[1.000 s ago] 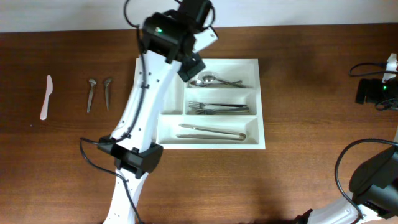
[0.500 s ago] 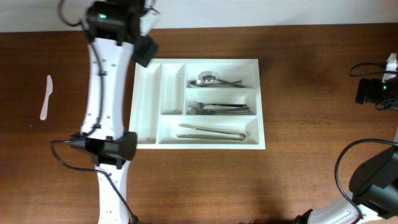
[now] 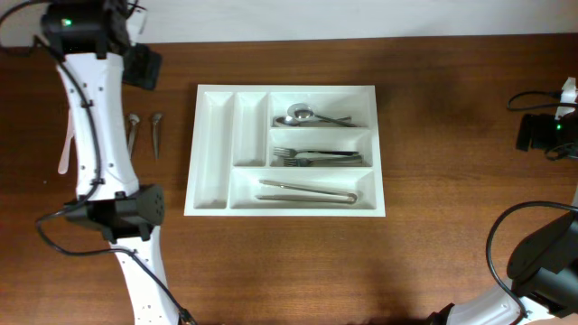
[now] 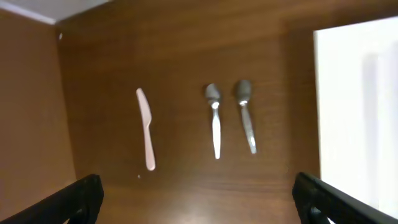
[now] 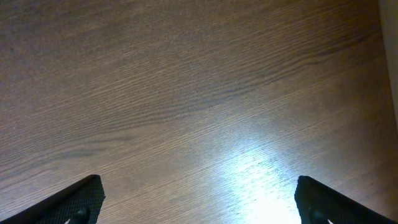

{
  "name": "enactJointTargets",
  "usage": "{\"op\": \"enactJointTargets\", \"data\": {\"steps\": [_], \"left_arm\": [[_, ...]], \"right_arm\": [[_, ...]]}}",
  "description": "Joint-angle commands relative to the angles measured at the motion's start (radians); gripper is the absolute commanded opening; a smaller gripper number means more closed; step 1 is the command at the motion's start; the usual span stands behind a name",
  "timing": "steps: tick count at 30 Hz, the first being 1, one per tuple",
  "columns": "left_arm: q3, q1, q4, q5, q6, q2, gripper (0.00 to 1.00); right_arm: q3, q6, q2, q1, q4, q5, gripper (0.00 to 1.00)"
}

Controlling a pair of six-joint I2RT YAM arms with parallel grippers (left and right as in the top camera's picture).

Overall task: Pack container
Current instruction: 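Raise the left gripper and move it back left toward the knife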

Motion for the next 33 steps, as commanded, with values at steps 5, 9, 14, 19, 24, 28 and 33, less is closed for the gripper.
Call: {"op": "enactJointTargets", "data": {"steps": [5,9,14,19,24,28,33], "left_arm": [[0.000,0.152,-0.003,0.127,-0.072,-0.006,0.99],[-0.043,0.217,-0.003,0.140,-0.071,-0.006,0.99],[-0.128,0.297,0.011,0.143,-0.003,-0.005,0.99],[-0.230,0.369,0.052,0.143,0.148,-0.005,0.99],[-0.326,0.426,0.123,0.142,0.267,-0.003,0.99],[-0.360,0.460,0.190,0.152,0.266,-0.003,0.99],[-0.362,0.467,0.242,0.188,0.277,-0.002,0.99]], "right_arm": [[-0.002,0.005,-0.002,0.002,0.000,0.005,0.99],[-0.002,0.005,-0.002,0.002,0.000,0.005,0.99],[-0.002,0.005,-0.002,0.002,0.000,0.005,0.99],[-0.002,0.005,-0.002,0.002,0.000,0.005,0.99],[-0.002,0.005,-0.002,0.002,0.000,0.005,0.99],[-0.002,0.005,-0.002,0.002,0.000,0.005,0.99],[-0.002,0.005,-0.002,0.002,0.000,0.005,0.99]]}}
